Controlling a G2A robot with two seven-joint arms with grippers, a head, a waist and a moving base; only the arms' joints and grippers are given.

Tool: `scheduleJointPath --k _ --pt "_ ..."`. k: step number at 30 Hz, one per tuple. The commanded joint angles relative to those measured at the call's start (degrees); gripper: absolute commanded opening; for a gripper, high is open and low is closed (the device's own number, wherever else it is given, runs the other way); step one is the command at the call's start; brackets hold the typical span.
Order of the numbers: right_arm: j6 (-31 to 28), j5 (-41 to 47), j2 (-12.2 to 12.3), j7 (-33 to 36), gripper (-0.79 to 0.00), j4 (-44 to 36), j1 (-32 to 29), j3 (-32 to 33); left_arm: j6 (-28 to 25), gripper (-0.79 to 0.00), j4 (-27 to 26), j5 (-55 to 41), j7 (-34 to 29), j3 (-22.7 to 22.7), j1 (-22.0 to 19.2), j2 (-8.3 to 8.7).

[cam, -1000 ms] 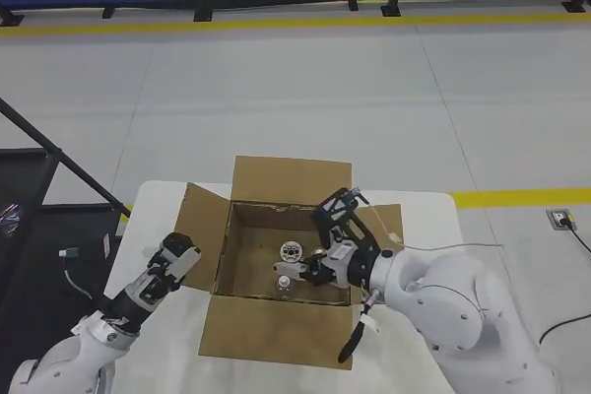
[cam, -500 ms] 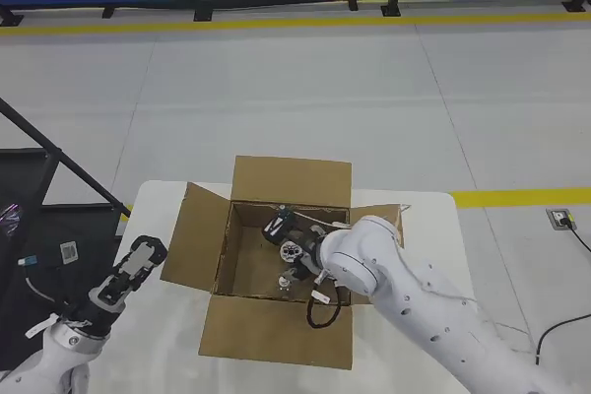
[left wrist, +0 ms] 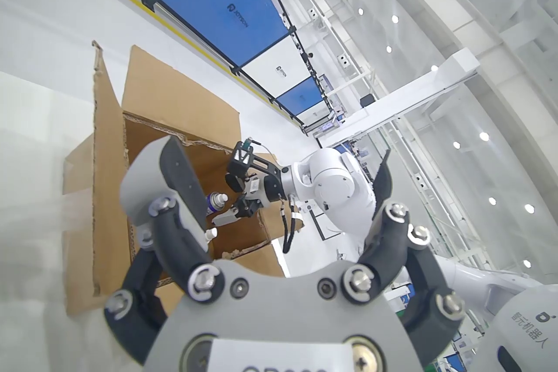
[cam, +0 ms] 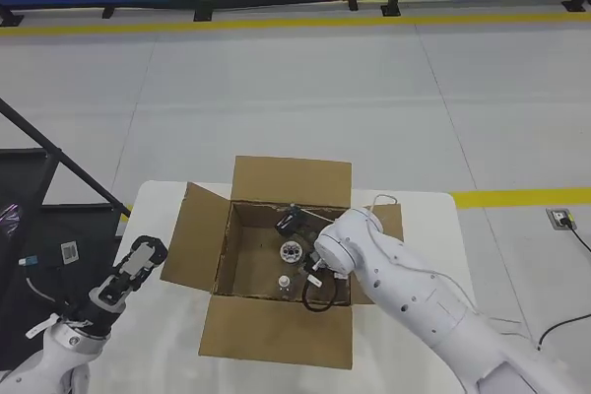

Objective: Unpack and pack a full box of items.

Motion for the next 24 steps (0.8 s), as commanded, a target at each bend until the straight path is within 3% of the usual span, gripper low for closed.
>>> scheduleJointPath --k 1,3,6,9,11,13,15,17,19,20,21,24 --pt "0.88 -0.42 -0.42 -0.31 -0.055 1.50 0.24 -0.25 0.00 0.000 0.00 0.00 0.00 0.00 0.00 0.00" --pt "1.01 0.01 -0.85 -0.97 -0.126 2.39 0.28 -0.33 0.00 0.000 0.00 0.00 0.00 0.00 0.00 0.00" --pt "0.66 0.12 -1.39 -1.18 -0.114 4.12 0.40 -0.58 0.00 0.000 0.00 0.00 0.00 0.00 0.00 0.00" --pt "0.79 -0.01 -2.02 -1.22 -0.209 5.42 0.66 -1.00 0.00 0.000 0.00 0.00 0.00 0.00 0.00 0.00" --pt "0.79 -0.11 -2.38 -1.51 -0.215 5.95 0.74 -1.16 0.00 0.000 0.00 0.00 0.00 0.00 0.00 0.00" --pt "1.18 -0.72 -2.69 -1.23 -0.326 6.38 0.90 -1.38 0.00 0.000 0.00 0.00 0.00 0.00 0.00 0.00" --pt "1.62 -1.23 -3.00 -0.54 -0.345 6.79 1.00 -1.62 0.00 0.000 0.00 0.00 0.00 0.00 0.00 0.00" --pt "1.87 -1.52 -3.31 -0.21 -0.453 7.19 1.09 -1.75 0.00 0.000 0.00 0.00 0.00 0.00 0.00 0.00" --pt "1.86 -1.63 -3.59 -0.21 -0.616 7.46 1.18 -1.71 0.00 0.000 0.00 0.00 0.00 0.00 0.00 0.00" --pt "1.90 -1.77 -3.70 -0.26 -0.742 7.42 1.23 -1.66 0.00 0.000 0.00 0.00 0.00 0.00 0.00 0.00" --pt "1.94 -1.95 -3.77 -0.42 -0.785 7.05 1.29 -1.54 0.00 0.000 0.00 0.00 0.00 0.00 0.00 0.00" --pt "1.84 -2.23 -3.65 -0.30 -0.785 4.31 1.29 -0.48 0.00 0.000 0.00 0.00 0.00 0.00 0.00 0.00"
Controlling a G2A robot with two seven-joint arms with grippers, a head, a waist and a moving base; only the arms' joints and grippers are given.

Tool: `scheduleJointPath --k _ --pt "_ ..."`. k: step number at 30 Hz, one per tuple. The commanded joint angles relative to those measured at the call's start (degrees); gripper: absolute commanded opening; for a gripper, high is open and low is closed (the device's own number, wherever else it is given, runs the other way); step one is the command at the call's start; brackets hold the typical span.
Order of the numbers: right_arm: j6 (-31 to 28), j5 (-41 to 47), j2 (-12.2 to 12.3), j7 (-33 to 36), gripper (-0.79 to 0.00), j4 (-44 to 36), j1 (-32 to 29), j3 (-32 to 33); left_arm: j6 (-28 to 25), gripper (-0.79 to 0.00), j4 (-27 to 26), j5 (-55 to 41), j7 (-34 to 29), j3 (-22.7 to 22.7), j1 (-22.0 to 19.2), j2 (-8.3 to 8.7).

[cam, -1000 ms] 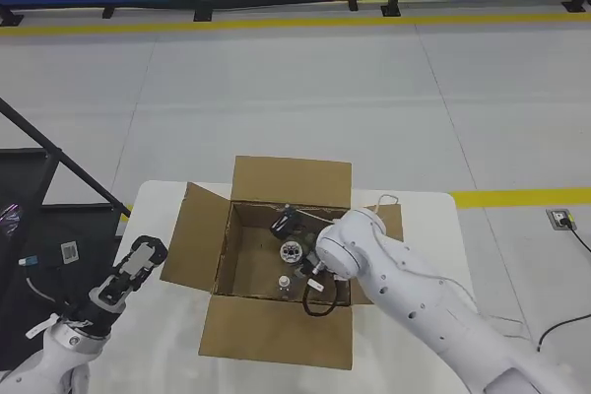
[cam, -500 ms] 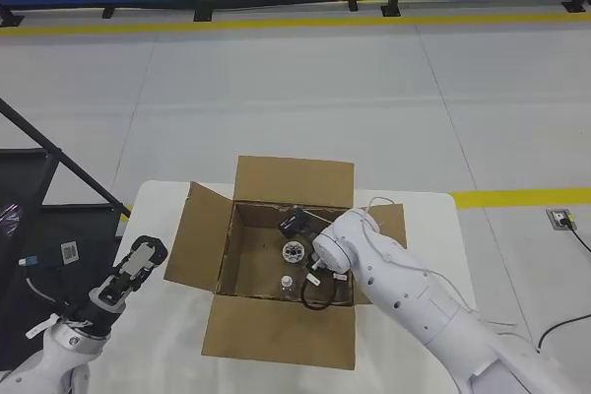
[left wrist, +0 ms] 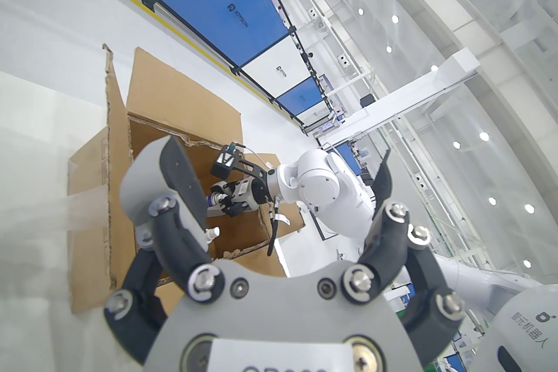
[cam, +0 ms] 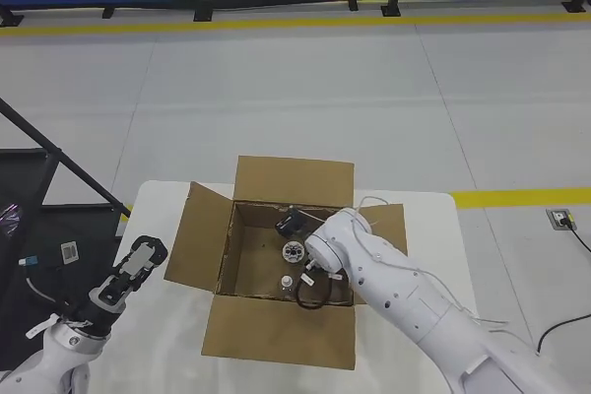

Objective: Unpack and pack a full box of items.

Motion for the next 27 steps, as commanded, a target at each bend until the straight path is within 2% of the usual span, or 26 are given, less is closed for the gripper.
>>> scheduleJointPath --k 1,5,10,14,17,20,22,27 --pt "0.07 -0.45 0.32 0.65 -0.785 -3.00 -0.09 1.05 0.00 0.000 0.00 0.00 0.00 0.00 0.00 0.00" --pt "1.87 -4.18 2.13 6.51 -0.785 -13.02 -1.29 4.61 0.00 0.000 0.00 0.00 0.00 0.00 0.00 0.00" --pt "4.09 -11.97 5.78 16.17 -0.785 -32.23 -6.58 13.14 0.00 0.000 0.00 0.00 0.00 0.00 0.00 0.00" --pt "7.84 -22.66 8.85 16.17 -0.785 -47.46 -14.75 21.74 0.00 0.000 0.00 0.00 0.00 0.00 0.00 0.00" --pt "11.13 -32.43 10.67 16.17 -0.785 -54.52 -21.76 29.04 0.00 0.000 0.00 0.00 0.00 0.00 0.00 0.00" --pt "13.10 -37.69 11.67 16.17 -0.785 -58.13 -27.50 36.93 0.00 0.000 0.00 0.00 0.00 0.00 0.00 0.00" --pt "14.14 -37.62 11.93 16.17 -0.785 -58.95 -29.92 41.55 0.00 0.000 0.00 0.00 0.00 0.00 0.00 0.00" --pt "14.28 -30.82 12.08 16.17 -0.785 -52.13 -31.73 49.18 0.00 0.000 0.00 0.00 0.00 0.00 0.00 0.00"
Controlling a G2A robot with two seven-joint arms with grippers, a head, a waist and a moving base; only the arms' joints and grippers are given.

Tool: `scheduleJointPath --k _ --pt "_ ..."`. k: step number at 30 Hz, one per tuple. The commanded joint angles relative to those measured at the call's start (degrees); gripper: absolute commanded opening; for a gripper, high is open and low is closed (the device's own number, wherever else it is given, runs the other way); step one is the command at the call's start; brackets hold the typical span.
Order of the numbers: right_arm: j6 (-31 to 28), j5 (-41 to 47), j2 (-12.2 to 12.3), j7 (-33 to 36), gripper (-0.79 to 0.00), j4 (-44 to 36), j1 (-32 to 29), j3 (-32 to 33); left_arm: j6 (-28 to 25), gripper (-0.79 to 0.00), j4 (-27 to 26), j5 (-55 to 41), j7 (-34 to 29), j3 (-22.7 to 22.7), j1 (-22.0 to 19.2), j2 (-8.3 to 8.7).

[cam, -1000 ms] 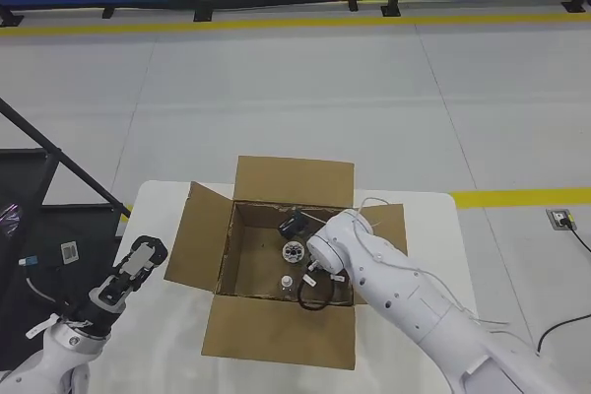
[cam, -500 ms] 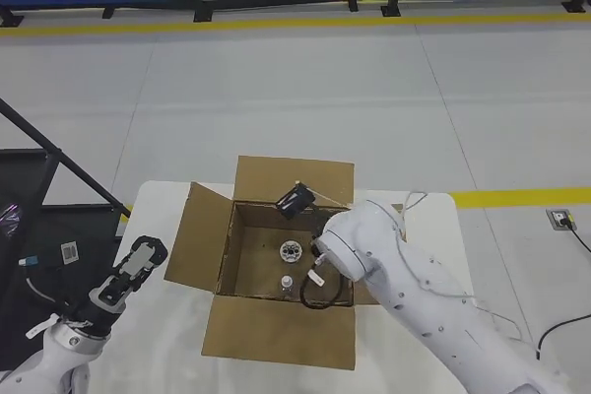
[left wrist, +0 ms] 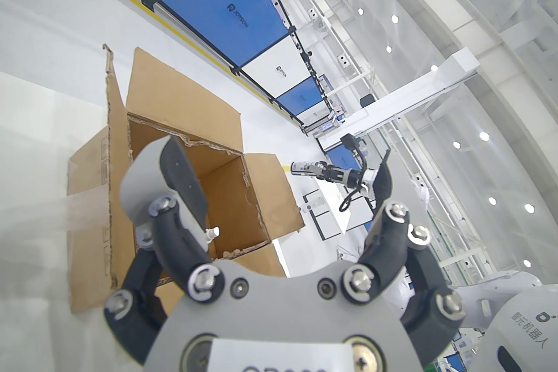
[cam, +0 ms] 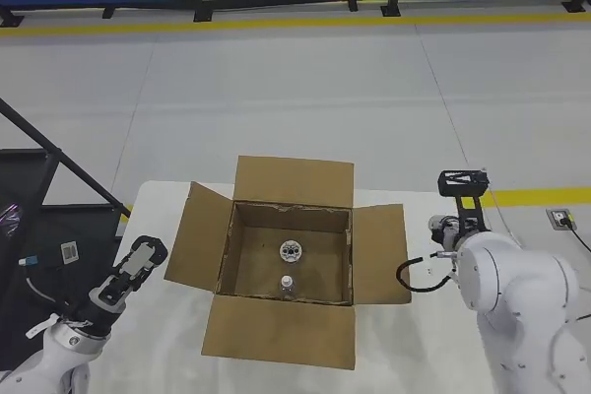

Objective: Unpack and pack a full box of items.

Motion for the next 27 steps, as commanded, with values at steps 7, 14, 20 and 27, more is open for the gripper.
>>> scheduleJointPath --k 7,14,20,27 --pt "-3.77 8.69 -0.10 -4.79 -0.785 19.02 2.87 2.80 0.00 0.000 0.00 0.00 0.00 0.00 0.00 0.00" --pt "-3.45 7.08 -0.18 -7.79 -0.785 29.32 5.80 1.88 0.00 0.000 0.00 0.00 0.00 0.00 0.00 0.00" --pt "-3.86 8.69 -0.17 -9.39 -0.785 34.11 6.59 2.39 0.00 0.000 0.00 0.00 0.00 0.00 0.00 0.00" --pt "-4.50 11.05 -0.13 -11.61 -0.631 37.40 6.37 2.92 0.00 0.000 0.00 0.00 0.00 0.00 0.00 0.00"
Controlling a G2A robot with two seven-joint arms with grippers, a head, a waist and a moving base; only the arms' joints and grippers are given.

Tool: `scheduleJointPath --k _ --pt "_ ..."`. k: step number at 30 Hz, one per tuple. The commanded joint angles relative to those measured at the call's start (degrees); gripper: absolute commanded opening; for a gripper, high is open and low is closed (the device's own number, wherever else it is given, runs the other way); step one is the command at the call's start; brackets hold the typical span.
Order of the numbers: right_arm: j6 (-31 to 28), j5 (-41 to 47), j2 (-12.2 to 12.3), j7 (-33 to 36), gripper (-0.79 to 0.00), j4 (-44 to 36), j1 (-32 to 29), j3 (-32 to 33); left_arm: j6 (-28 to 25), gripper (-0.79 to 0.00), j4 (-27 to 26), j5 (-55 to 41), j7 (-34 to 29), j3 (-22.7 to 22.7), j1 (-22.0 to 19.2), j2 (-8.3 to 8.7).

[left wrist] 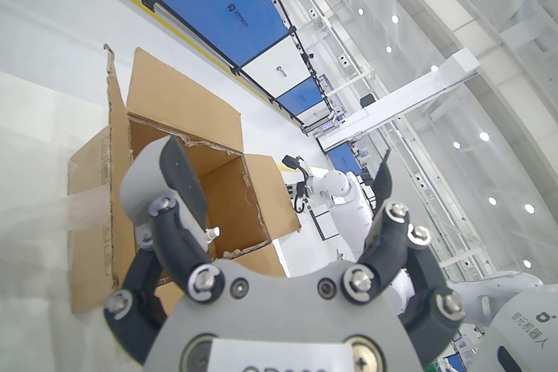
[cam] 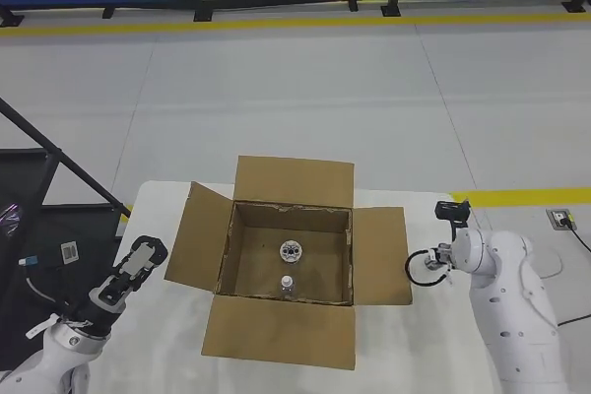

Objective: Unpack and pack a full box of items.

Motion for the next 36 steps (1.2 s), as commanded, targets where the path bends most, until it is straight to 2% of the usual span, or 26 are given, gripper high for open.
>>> scheduleJointPath --k 1,2,8,13,14,17,21,25,27,31,36 --pt "-0.12 0.61 -0.02 -0.49 -0.603 0.77 -0.08 -0.07 0.00 0.000 0.00 0.00 0.00 0.00 0.00 0.00" --pt "-0.26 0.96 -0.03 -0.55 -0.539 1.19 -0.06 -0.13 0.00 0.000 0.00 0.00 0.00 0.00 0.00 0.00" --pt "-0.30 1.91 -0.07 -1.26 -0.385 3.05 0.45 -0.60 0.00 0.000 0.00 0.00 0.00 0.00 0.00 0.00" --pt "0.60 1.62 0.07 -1.67 -0.031 2.54 0.49 -0.33 0.00 0.000 0.00 0.00 0.00 0.00 0.00 0.00" --pt "1.26 1.30 0.13 -1.93 -0.009 1.57 0.31 -0.04 0.00 0.000 0.00 0.00 0.00 0.00 0.00 0.00" --pt "5.02 -1.02 0.45 -2.23 0.000 -4.40 -1.23 1.60 0.00 0.000 0.00 0.00 0.00 0.00 0.00 0.00" --pt "9.01 -4.74 0.80 -0.31 0.000 -18.07 -4.40 3.45 0.00 0.000 0.00 0.00 0.00 0.00 0.00 0.00" --pt "8.34 -5.02 0.67 1.54 0.000 -33.18 -6.86 1.65 0.00 0.000 0.00 0.00 0.00 0.00 0.00 0.00" --pt "6.40 -4.88 0.47 2.79 0.000 -37.50 -6.52 -1.33 0.00 0.000 0.00 0.00 0.00 0.00 0.00 0.00" --pt "3.03 -5.57 -0.54 7.02 0.000 -38.02 -1.45 -11.94 0.00 0.000 0.00 0.00 0.00 0.00 0.00 0.00" --pt "2.00 0.87 -3.27 7.10 0.000 -29.68 7.00 -26.01 0.00 0.000 0.00 0.00 0.00 0.00 0.00 0.00"
